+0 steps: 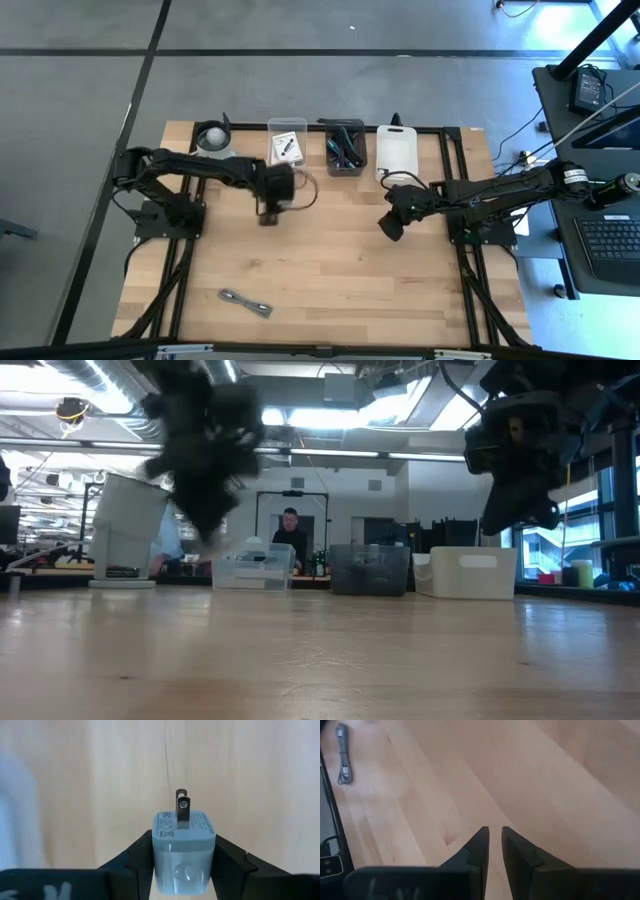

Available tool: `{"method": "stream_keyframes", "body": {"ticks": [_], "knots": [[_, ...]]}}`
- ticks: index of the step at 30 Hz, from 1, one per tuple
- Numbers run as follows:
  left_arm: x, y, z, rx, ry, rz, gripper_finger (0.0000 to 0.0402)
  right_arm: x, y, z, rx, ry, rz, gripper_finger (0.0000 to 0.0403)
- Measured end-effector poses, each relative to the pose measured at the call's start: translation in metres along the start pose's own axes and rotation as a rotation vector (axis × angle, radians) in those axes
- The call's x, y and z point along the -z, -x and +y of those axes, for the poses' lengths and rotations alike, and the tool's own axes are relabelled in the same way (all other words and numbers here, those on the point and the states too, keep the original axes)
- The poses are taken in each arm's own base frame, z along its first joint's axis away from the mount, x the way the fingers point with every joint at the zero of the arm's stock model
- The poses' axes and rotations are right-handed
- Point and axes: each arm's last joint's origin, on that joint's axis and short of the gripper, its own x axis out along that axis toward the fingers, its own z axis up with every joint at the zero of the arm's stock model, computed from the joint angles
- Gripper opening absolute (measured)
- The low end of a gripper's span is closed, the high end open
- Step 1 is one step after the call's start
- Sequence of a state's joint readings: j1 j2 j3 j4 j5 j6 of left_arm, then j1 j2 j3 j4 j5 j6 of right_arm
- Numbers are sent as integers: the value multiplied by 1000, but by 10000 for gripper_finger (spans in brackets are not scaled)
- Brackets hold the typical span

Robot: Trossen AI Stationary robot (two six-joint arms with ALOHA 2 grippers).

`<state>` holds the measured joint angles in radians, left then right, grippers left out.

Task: Pick and place items into bin
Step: Put the white charger adapter into the white bin

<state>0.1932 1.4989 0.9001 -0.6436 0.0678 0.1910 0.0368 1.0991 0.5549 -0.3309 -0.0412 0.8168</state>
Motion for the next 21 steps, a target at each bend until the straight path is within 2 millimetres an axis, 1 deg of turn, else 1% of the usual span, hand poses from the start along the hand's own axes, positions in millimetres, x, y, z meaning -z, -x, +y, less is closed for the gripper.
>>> {"method": "stream_keyframes", "body": {"ticks": [3, 5, 6, 9, 13, 16, 18, 21], "knots": [[-31, 23, 11, 21, 78, -294, 142, -4, 0, 1, -10, 68, -45, 55], [-49, 40, 21, 59, 158, -494, 142, -7, 0, 4, -32, 83, -73, 55], [-56, 48, 26, 85, 197, -583, 142, -9, 0, 5, -47, 89, -91, 55], [-73, 71, 41, 185, 299, -792, 142, -17, 4, 11, -106, 199, -177, 56], [-84, 95, 54, 308, 394, -949, 142, -30, 15, 24, -211, 391, -372, 56], [-88, 104, 57, 319, 396, -1013, 142, -43, 27, 38, -247, 509, -481, 67], [-91, 108, 56, 338, 408, -1035, 142, -52, 37, 47, -220, 586, -519, 83], [-94, 111, 53, 398, 483, -1031, 142, -67, 55, 61, -108, 719, -580, 117]]}}
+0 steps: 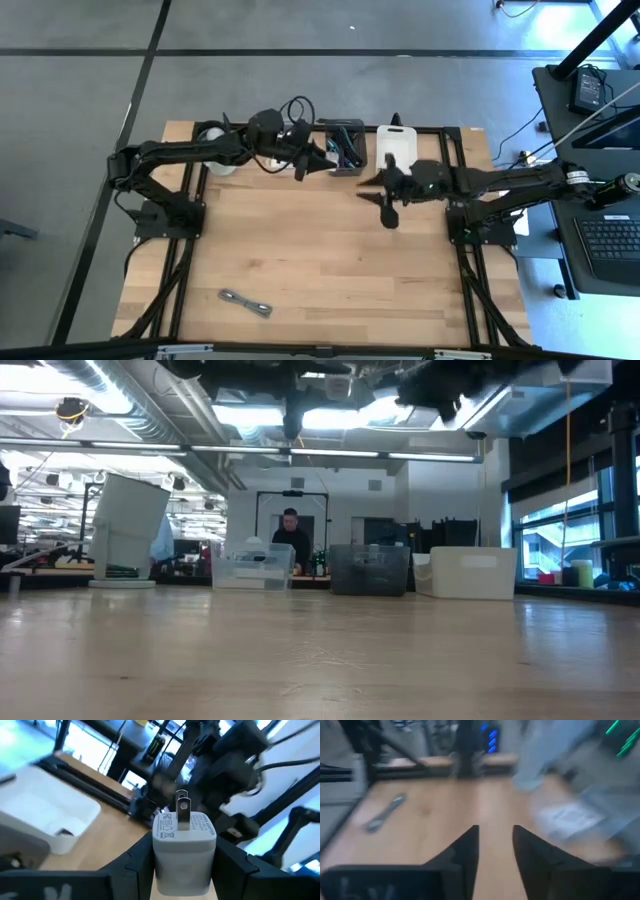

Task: Pick and place items into bin
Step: Put the white charger adapter into the white bin

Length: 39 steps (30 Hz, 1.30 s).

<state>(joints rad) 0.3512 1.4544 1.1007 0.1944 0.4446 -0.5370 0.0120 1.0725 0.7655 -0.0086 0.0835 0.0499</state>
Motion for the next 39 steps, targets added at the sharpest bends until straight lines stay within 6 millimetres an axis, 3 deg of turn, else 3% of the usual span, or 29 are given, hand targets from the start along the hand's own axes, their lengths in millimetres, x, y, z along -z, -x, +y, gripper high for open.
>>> {"method": "stream_keyframes", "body": {"ticks": [7, 13, 18, 23, 30, 39], "knots": [[0, -6, -14, 64, 103, -27, 142, -64, 5, -2, 169, 324, -74, 209], [-2, -8, -25, 127, 98, -70, 142, -87, -17, 1, 168, 467, -4, 305], [-1, -8, -27, 133, 132, -65, 142, -103, -30, 3, 169, 470, -12, 373], [1, -10, -31, 142, 140, -57, 142, -106, -40, 2, 239, 432, -19, 389], [2, -10, -33, 155, 181, -48, 142, -96, -56, 4, 233, 491, 44, 389], [1, -9, -32, 202, 236, -15, 142, -104, -55, 7, 243, 509, -39, 388]]}}
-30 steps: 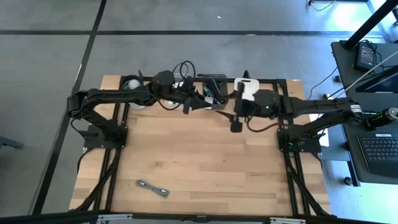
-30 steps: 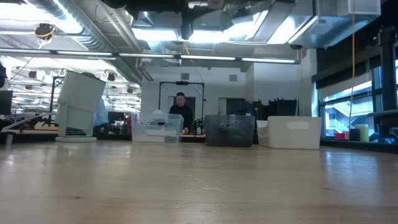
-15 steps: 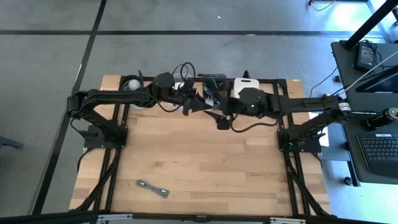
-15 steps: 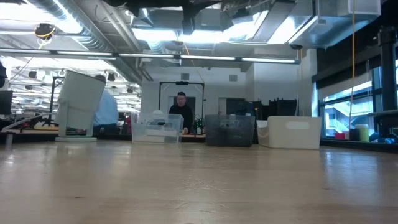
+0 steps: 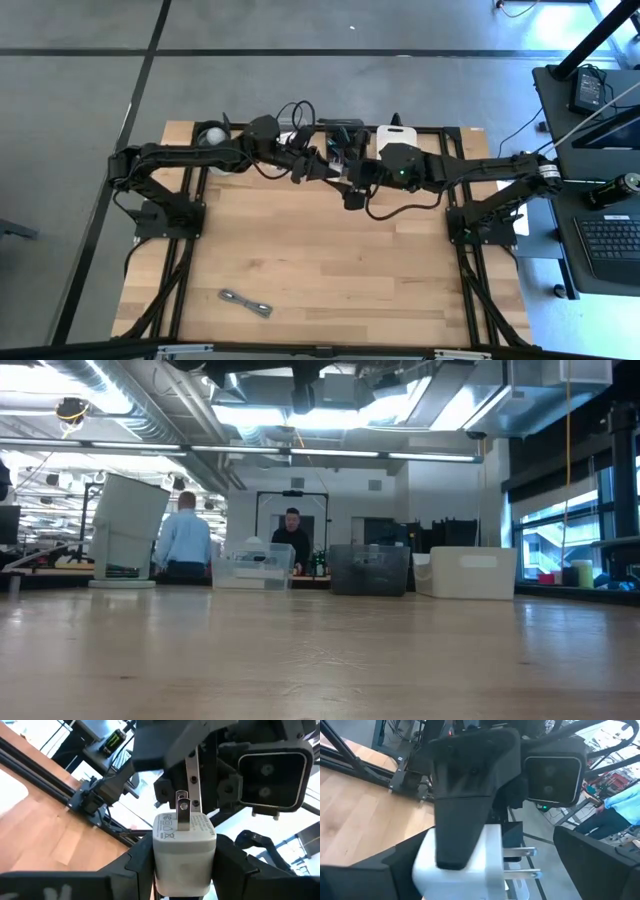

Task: Pick and place items into bin
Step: Put the white charger adapter into the white bin

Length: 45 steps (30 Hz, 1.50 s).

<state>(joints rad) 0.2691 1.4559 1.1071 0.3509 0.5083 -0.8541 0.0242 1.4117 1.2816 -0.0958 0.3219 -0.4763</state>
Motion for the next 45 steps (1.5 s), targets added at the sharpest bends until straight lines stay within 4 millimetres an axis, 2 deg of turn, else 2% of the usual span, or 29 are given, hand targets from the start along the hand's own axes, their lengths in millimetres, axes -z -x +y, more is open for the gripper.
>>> {"method": "stream_keyframes", "body": {"ticks": [6, 15, 21, 27, 32, 35, 41, 45], "knots": [[-1, 0, -1, 10, -8, -10, 142, 0, 0, 0, -2, 2, 4, 353], [-1, 0, -1, 7, -8, -12, 142, 1, 1, 3, -14, 6, 12, 249], [-1, 0, -1, 6, -7, -11, 142, 1, 1, 3, -15, 6, 14, 250], [-1, 0, 0, 2, -10, -14, 145, 1, 1, 3, -16, 5, 14, 270], [-1, 0, 0, 2, -9, -15, 210, 2, 0, 3, -19, 9, 25, 252], [-1, 0, 0, 2, -9, -15, 235, 3, 1, 4, -23, 12, 33, 251], [-3, 1, 0, -1, -10, -18, 246, 4, 0, 4, -22, 14, 43, 267], [-12, 9, 6, -24, -10, -44, 247, 7, 1, 2, 86, 24, 116, 260]]}}
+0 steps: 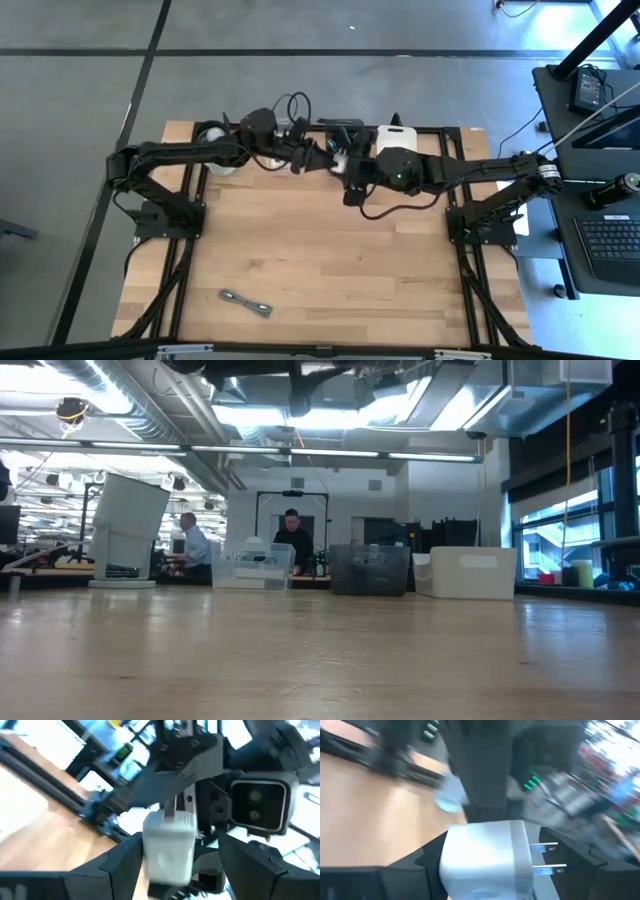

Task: Pick and place items into bin
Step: Put the white charger adapter into the white bin

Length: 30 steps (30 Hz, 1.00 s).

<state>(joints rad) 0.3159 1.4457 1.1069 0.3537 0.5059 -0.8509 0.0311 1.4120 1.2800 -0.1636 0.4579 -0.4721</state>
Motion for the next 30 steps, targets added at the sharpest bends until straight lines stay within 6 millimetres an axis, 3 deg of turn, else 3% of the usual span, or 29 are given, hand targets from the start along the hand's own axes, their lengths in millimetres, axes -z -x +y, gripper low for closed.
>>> {"method": "stream_keyframes", "body": {"ticks": [9, 14, 21, 26, 30], "knots": [[-10, 24, 34, -241, 35, 46, 248, 9, 3, -8, 227, 32, 171, 259], [-9, 34, 50, -400, 34, 70, 248, 25, 2, -16, 355, 55, 344, 257], [4, 38, 58, -578, 32, 126, 248, 76, -1, -48, 419, -89, 641, 256], [10, 34, 54, -574, 29, 151, 248, 117, -6, -84, 262, -335, 782, 256], [14, 31, 50, -565, 22, 161, 248, 149, -14, -103, 134, -417, 900, 255]]}}
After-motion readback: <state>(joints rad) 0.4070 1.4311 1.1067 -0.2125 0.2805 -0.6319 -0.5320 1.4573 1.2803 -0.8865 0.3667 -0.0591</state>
